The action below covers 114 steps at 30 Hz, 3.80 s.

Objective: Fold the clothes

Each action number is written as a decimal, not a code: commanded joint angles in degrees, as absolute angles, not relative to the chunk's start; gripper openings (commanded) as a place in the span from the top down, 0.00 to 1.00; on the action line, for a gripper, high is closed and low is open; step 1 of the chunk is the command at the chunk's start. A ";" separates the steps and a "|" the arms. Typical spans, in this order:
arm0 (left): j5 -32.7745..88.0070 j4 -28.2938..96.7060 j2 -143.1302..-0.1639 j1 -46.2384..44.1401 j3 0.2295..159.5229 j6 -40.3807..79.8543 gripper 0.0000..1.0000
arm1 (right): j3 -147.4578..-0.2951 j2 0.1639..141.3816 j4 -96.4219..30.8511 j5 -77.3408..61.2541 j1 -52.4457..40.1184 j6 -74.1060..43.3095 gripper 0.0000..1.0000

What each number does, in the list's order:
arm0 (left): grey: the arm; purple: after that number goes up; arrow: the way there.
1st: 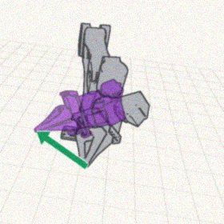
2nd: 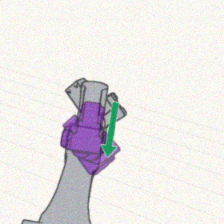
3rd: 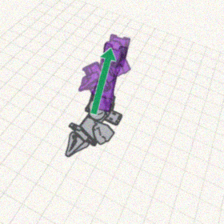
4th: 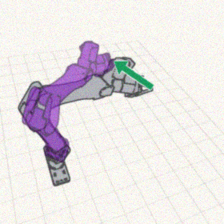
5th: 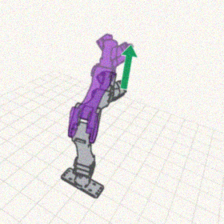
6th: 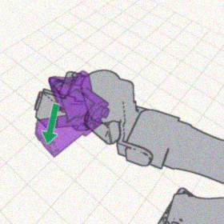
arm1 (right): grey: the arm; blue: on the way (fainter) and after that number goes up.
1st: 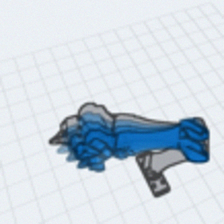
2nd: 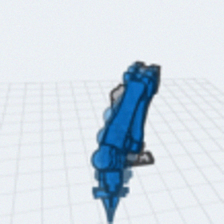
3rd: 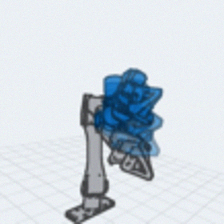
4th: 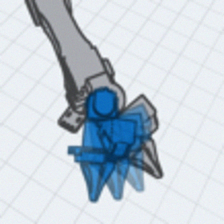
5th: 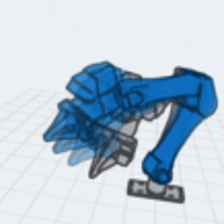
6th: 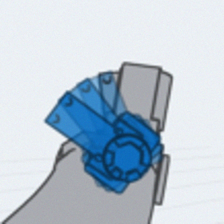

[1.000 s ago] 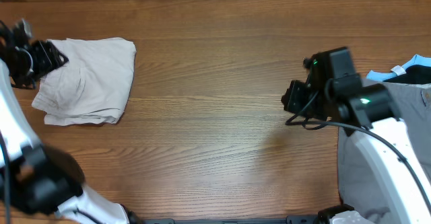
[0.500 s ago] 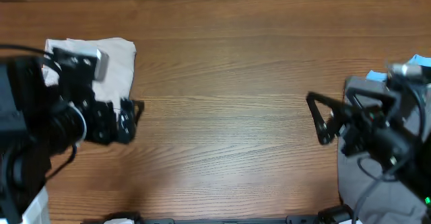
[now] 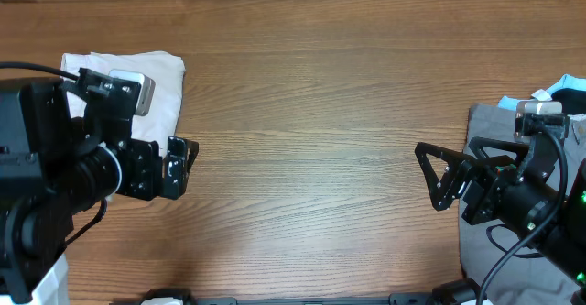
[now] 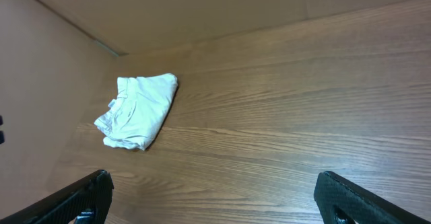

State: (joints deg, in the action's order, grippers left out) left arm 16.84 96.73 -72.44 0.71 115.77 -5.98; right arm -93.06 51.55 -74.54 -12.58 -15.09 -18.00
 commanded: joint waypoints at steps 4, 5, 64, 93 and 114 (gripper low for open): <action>16.08 96.79 -74.17 0.36 115.48 -5.13 0.00 | -93.30 51.40 -74.28 -12.08 -14.98 -17.56 0.00; 16.08 96.79 -74.35 0.36 115.48 -5.13 0.00 | -93.30 51.37 -74.30 -12.08 -14.98 -17.56 0.00; 16.08 96.79 -77.56 0.36 115.48 -5.13 0.00 | -4.34 0.16 -13.76 -9.10 -0.99 -4.67 0.00; 16.38 81.87 -74.15 0.19 109.32 -5.61 0.00 | -4.32 0.16 -13.76 -9.10 -0.99 -4.67 0.00; 25.52 25.36 -36.32 0.16 41.54 -5.56 0.00 | -4.34 0.16 -13.76 -9.10 -0.99 -4.67 0.00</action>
